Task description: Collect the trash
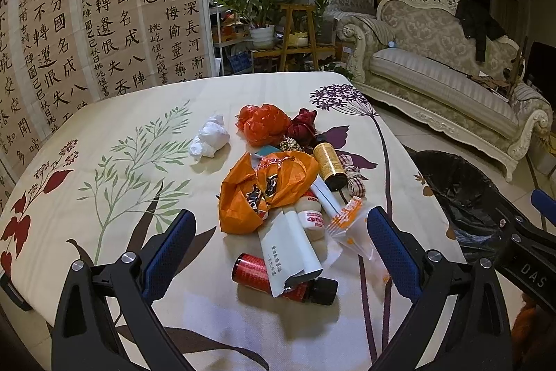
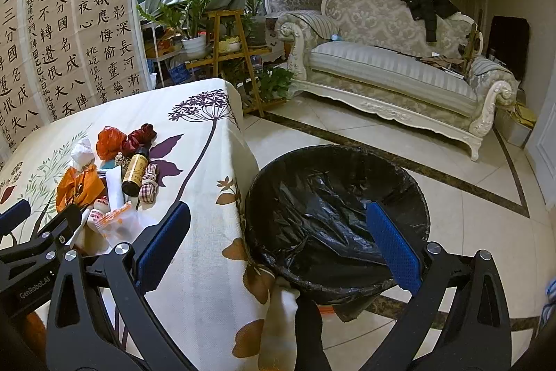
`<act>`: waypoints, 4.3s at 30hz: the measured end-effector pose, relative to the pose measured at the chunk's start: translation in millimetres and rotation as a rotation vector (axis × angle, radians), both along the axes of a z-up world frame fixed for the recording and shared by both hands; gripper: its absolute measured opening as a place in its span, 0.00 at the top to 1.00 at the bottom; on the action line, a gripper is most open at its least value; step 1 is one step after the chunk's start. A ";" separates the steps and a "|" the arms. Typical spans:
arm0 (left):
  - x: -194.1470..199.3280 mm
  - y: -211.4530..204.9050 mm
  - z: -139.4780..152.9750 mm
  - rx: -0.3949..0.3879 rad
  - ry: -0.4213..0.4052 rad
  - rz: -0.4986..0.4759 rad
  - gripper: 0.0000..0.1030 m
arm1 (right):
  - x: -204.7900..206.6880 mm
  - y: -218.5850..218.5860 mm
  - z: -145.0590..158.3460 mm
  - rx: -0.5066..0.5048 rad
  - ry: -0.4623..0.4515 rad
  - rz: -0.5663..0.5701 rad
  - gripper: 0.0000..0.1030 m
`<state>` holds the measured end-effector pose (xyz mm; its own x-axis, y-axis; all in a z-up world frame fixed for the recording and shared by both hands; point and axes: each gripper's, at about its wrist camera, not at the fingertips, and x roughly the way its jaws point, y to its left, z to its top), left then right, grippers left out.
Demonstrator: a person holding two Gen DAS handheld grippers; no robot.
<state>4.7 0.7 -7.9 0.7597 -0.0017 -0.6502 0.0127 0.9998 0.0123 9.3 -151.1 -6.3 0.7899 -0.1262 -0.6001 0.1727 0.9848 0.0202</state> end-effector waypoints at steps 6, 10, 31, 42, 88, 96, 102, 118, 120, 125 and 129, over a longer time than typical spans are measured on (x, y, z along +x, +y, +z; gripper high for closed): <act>-0.5 -0.6 1.8 0.006 -0.009 -0.001 0.07 | -0.1 1.3 -1.0 0.000 0.001 0.001 0.04; -0.8 -1.0 2.8 0.003 -0.006 -0.012 0.07 | 0.1 1.0 -0.7 0.000 0.001 0.002 0.04; 0.3 25.6 -3.8 0.002 0.024 0.018 0.07 | 7.7 10.5 -8.9 0.043 0.074 0.065 0.20; -0.3 44.3 -7.2 -0.001 0.053 0.030 0.07 | 13.2 51.9 -16.5 0.051 0.109 0.207 0.20; 39.5 56.8 -10.8 -0.026 0.095 -0.038 0.23 | 29.9 68.1 -18.0 0.186 0.144 0.347 0.86; 47.3 52.0 -21.6 -0.078 0.137 -0.108 0.37 | 31.8 52.4 -17.1 0.194 0.139 0.311 0.86; 49.0 47.3 -28.2 -0.070 0.156 -0.136 0.56 | 31.9 48.8 -18.1 0.201 0.140 0.302 0.86; 26.9 52.5 1.3 -0.092 0.055 -0.092 0.58 | 28.6 34.6 -10.0 0.208 0.102 0.268 0.86; 24.1 48.0 8.9 -0.103 0.033 -0.099 0.58 | 28.6 24.5 -7.6 0.202 0.088 0.238 0.86; 22.7 22.1 18.5 -0.115 0.000 -0.141 0.58 | 29.4 -5.7 -7.0 0.196 0.069 0.152 0.86; 29.2 -8.3 16.6 -0.121 0.012 -0.198 0.58 | 29.8 -36.6 -9.4 0.176 0.053 0.066 0.86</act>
